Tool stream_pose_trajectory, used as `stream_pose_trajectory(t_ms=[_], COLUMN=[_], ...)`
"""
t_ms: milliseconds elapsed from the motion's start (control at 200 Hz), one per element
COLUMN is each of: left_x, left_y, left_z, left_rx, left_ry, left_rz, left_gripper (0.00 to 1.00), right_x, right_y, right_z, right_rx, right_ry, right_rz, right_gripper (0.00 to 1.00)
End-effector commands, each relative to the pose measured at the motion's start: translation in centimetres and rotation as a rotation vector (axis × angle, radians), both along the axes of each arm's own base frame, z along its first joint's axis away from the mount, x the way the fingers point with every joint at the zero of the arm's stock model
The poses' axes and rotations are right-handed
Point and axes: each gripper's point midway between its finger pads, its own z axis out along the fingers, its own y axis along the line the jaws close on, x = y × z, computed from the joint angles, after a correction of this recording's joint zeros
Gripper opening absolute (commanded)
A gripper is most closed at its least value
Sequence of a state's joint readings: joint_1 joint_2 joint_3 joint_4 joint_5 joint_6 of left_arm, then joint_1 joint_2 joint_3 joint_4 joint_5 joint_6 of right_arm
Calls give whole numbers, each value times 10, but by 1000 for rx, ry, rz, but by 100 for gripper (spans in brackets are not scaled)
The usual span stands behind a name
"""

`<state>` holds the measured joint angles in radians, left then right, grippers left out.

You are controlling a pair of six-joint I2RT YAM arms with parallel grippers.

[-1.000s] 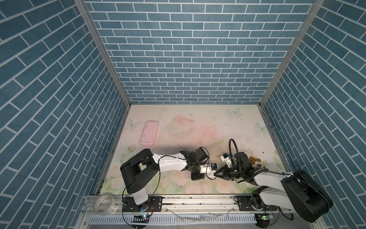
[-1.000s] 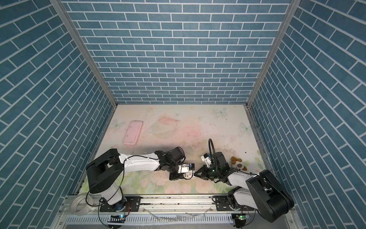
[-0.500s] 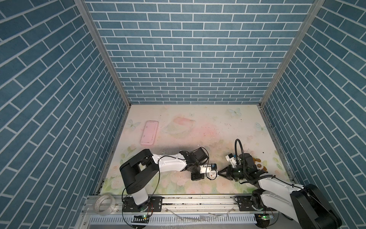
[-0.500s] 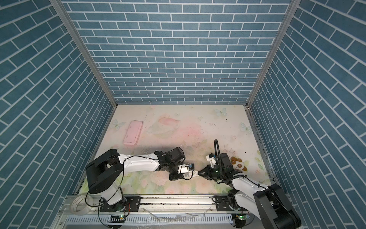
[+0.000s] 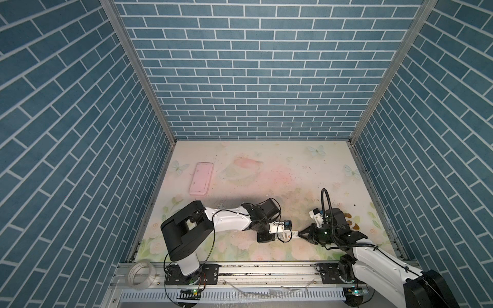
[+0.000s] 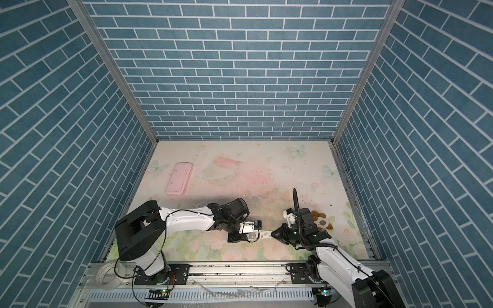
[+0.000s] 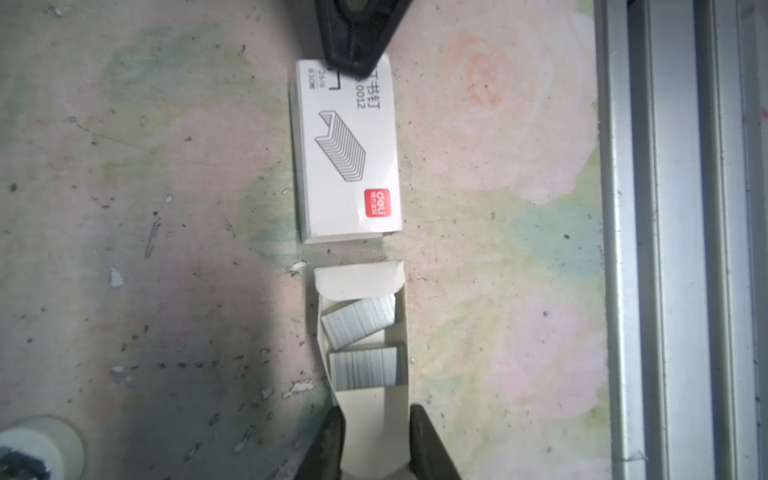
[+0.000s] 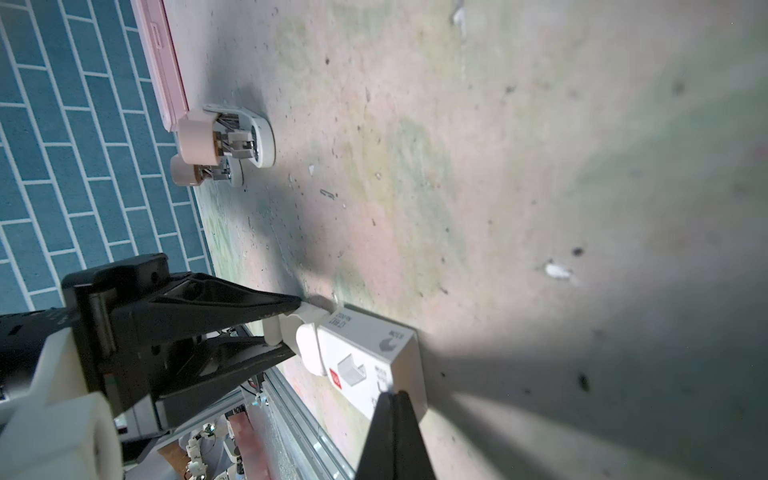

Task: Load the staples into the stapler
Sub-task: 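Release the opened staple box and raise both grippers away from it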

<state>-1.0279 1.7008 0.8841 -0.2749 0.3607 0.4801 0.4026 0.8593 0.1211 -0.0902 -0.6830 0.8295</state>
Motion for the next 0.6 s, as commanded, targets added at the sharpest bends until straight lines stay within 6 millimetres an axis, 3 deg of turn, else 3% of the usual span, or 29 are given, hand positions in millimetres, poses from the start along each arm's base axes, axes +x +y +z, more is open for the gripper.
stream_pose_trajectory(t_ms=[0, 275, 595], left_x=[-11, -9, -8], left_y=[25, 19, 15], left_z=[-17, -8, 14], left_rx=[98, 76, 44], left_ry=[34, 30, 10], left_rz=[3, 6, -22], left_gripper=[27, 38, 57], right_x=[0, 10, 15], right_y=[-9, -6, -15], right_z=[-4, 16, 29], right_rx=[-53, -43, -109], right_ry=[8, -49, -90], right_rz=[-24, -26, -38], right_gripper=[8, 28, 32])
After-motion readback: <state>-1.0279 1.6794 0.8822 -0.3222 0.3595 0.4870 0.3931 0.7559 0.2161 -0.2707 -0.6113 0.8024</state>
